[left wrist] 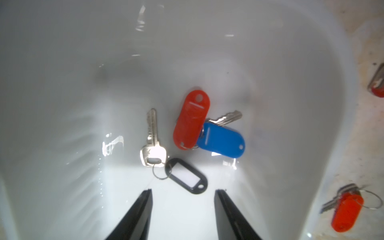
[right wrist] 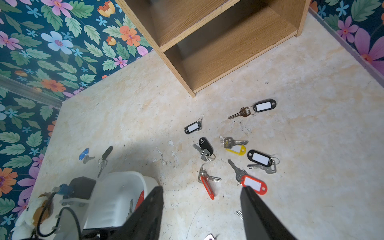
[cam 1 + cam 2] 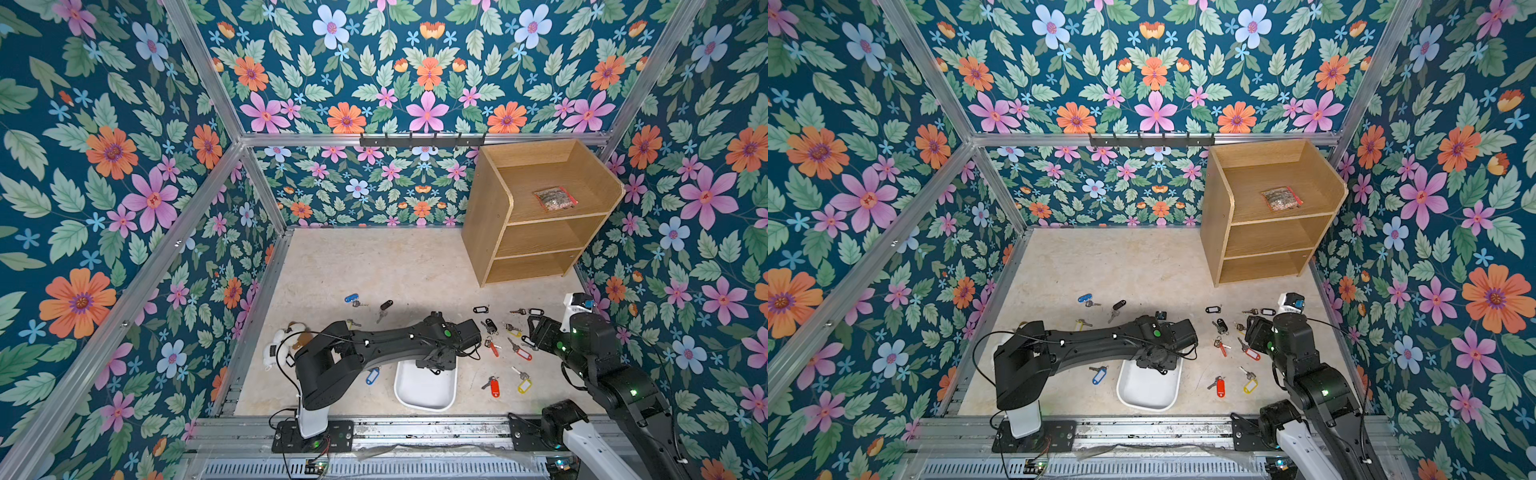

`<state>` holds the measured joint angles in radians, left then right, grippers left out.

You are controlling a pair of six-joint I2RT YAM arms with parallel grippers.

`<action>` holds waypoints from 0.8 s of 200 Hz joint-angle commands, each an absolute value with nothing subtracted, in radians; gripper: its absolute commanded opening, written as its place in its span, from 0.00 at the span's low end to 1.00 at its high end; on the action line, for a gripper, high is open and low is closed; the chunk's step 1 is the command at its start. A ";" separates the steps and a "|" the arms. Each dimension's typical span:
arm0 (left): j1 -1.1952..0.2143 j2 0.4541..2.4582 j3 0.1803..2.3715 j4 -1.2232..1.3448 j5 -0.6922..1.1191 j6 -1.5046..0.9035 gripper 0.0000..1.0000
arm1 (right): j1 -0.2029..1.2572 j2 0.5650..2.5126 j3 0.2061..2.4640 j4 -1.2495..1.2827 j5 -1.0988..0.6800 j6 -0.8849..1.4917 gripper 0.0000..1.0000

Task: Take the keys out of the storage box
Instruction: Pick up the key from the storage box.

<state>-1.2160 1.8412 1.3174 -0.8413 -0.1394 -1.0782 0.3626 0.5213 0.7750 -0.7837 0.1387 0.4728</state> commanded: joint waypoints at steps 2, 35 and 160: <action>-1.217 1.828 1.288 -0.869 -0.167 -1.108 0.55 | 0.363 0.522 0.771 -0.766 0.153 0.468 0.64; -1.216 1.808 1.233 -0.798 -0.141 -1.222 0.55 | 0.363 0.525 0.771 -0.765 0.152 0.467 0.63; -1.157 1.740 1.060 -0.575 -0.070 -1.399 0.53 | 0.363 0.517 0.770 -0.765 0.150 0.467 0.64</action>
<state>-1.1587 1.7336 1.0492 -0.6285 -0.0917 -1.3834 0.3626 0.5186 0.7750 -0.7837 0.1383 0.4728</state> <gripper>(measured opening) 0.537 0.634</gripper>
